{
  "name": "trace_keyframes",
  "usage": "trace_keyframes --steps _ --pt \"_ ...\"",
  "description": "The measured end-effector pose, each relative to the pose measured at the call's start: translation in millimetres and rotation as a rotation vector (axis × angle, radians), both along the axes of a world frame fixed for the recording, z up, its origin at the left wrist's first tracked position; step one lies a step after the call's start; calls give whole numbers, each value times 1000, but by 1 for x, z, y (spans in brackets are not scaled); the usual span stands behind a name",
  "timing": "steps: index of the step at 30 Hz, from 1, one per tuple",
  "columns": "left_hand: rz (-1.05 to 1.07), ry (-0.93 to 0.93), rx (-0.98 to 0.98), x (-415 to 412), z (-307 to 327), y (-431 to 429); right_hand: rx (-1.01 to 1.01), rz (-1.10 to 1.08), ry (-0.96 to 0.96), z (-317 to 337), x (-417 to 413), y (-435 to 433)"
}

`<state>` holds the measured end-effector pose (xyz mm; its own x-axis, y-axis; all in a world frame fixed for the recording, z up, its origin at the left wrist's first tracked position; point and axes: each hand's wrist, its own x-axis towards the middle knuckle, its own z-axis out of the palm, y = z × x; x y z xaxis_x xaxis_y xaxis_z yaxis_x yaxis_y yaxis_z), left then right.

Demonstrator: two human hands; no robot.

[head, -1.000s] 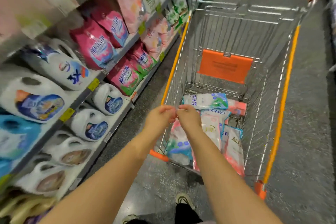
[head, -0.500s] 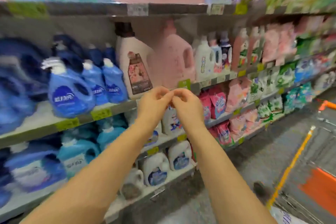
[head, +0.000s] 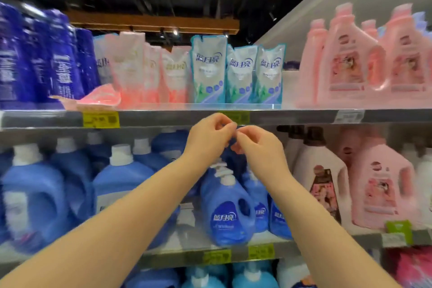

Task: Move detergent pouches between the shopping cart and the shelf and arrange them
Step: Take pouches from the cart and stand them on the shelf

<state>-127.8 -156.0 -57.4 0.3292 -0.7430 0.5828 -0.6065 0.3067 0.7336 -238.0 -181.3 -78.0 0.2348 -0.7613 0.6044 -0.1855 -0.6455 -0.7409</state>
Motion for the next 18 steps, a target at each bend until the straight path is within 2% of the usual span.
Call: trace_keyframes --steps 5,9,15,18 --pt "43 -84 -76 50 33 -21 -122 87 16 45 51 -38" --pt "94 -179 -113 87 65 -23 -287 174 150 85 86 -64" --pt "415 -382 -111 161 109 1 -668 144 455 141 149 -92" --pt "656 -389 8 205 117 15 -810 202 642 149 190 -95"
